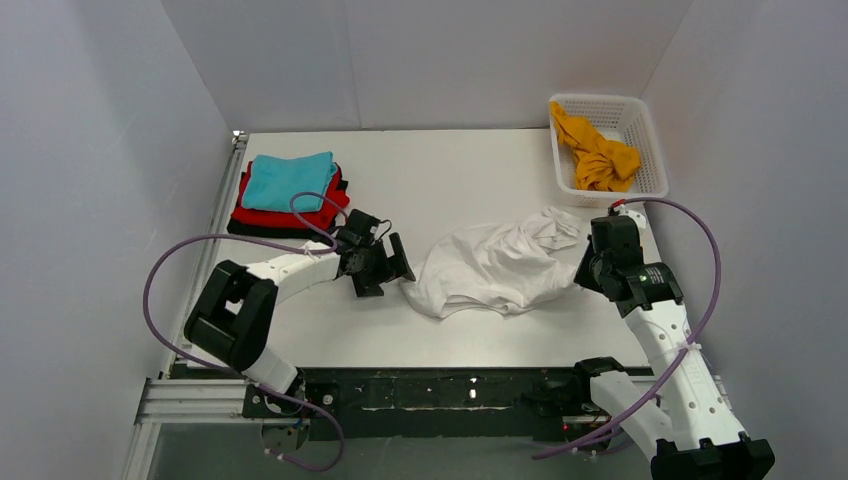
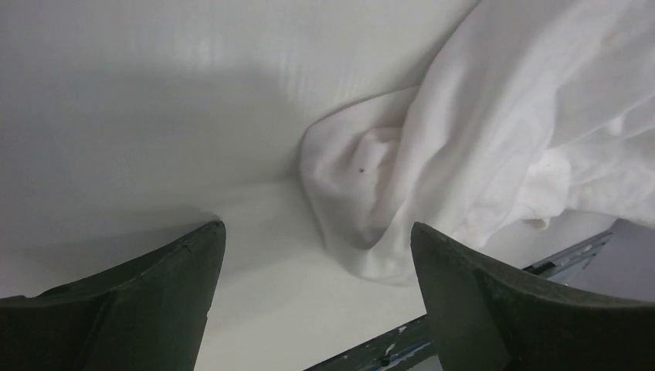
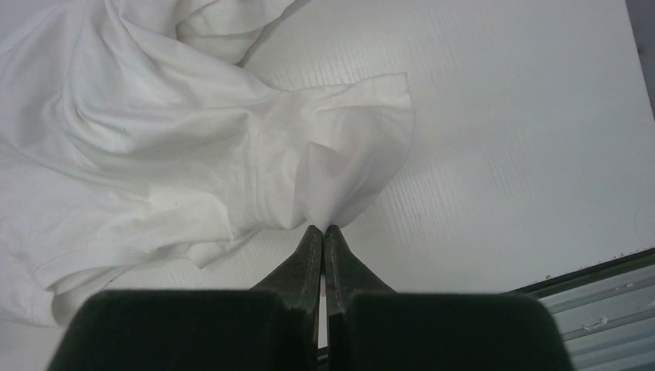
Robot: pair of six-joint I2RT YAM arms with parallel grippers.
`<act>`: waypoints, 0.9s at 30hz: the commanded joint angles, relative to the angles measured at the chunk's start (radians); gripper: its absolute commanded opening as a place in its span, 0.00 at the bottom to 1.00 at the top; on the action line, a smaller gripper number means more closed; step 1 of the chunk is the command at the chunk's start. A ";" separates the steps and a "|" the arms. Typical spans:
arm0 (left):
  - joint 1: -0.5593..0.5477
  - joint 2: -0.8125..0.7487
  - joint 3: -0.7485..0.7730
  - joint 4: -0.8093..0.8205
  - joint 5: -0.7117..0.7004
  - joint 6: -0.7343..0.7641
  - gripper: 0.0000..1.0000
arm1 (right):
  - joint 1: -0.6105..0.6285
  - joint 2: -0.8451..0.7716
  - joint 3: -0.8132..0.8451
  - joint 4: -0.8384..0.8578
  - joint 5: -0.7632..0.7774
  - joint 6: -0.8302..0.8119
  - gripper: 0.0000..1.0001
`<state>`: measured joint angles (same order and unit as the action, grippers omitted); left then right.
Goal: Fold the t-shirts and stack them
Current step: Flatten out the tshirt
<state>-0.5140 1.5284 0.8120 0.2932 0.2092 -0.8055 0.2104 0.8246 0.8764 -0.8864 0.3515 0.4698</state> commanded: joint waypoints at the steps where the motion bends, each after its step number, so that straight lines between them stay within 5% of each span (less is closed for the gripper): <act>1: -0.004 0.111 0.041 0.035 0.111 -0.013 0.84 | -0.004 -0.016 -0.012 0.044 -0.015 -0.013 0.01; 4: -0.004 0.189 0.079 0.053 0.145 -0.023 0.61 | -0.006 -0.017 -0.020 0.060 -0.030 -0.006 0.01; 8: -0.006 0.243 0.125 0.114 0.248 -0.058 0.00 | -0.007 -0.006 -0.005 0.068 -0.053 -0.009 0.01; 12: -0.006 0.087 0.120 0.065 0.190 -0.034 0.00 | -0.008 -0.018 0.092 0.047 -0.050 -0.031 0.01; 20: -0.006 -0.446 0.362 -0.357 -0.099 0.263 0.00 | -0.009 -0.134 0.366 0.064 -0.037 -0.078 0.01; 27: -0.004 -0.551 0.702 -0.516 -0.178 0.376 0.00 | -0.009 -0.176 0.642 0.205 -0.236 -0.084 0.01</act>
<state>-0.5190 0.9592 1.3705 -0.0303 0.1051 -0.5415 0.2043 0.6487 1.3708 -0.8104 0.2420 0.4107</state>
